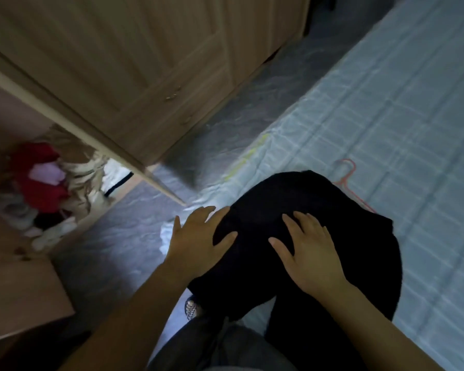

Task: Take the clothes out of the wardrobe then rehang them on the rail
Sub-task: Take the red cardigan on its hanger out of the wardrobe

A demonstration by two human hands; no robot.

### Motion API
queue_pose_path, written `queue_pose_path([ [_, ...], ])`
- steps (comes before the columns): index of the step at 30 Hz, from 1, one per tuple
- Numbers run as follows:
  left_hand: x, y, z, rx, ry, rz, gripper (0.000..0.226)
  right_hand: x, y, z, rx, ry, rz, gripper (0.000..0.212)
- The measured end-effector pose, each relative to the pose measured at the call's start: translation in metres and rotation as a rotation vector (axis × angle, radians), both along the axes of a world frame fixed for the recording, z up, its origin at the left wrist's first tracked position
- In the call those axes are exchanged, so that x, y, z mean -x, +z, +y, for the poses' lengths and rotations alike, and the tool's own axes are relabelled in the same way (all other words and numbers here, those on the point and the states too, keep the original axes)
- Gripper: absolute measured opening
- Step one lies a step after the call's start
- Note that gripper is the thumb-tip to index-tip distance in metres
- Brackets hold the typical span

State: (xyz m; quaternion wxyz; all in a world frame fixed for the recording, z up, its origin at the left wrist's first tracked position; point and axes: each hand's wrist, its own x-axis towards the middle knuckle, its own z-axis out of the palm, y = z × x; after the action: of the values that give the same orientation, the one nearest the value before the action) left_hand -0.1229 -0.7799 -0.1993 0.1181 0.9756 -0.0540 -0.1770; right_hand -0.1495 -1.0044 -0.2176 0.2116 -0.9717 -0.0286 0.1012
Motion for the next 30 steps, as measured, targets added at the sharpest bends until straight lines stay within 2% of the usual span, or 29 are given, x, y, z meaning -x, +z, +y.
queue_pose_path([
  [5,0.025,0.042,0.105,0.012,0.210,-0.066,0.083,-0.038,0.039,0.115,-0.066,0.292,-0.153,0.066],
  [10,0.052,0.094,0.244,-0.023,0.414,-0.294,0.077,-0.063,0.087,0.285,-0.173,0.564,-0.354,0.056],
  [15,0.062,0.154,0.392,-0.100,0.574,-0.487,0.073,-0.074,0.143,0.460,-0.299,0.741,-0.536,0.052],
  [24,0.055,0.297,0.633,-0.326,0.655,-0.815,0.072,-0.110,0.284,0.720,-0.394,0.882,-0.815,0.063],
  [30,0.011,0.390,0.747,-0.386,0.652,-1.003,0.065,-0.163,0.397,0.840,-0.512,0.959,-0.991,0.051],
])
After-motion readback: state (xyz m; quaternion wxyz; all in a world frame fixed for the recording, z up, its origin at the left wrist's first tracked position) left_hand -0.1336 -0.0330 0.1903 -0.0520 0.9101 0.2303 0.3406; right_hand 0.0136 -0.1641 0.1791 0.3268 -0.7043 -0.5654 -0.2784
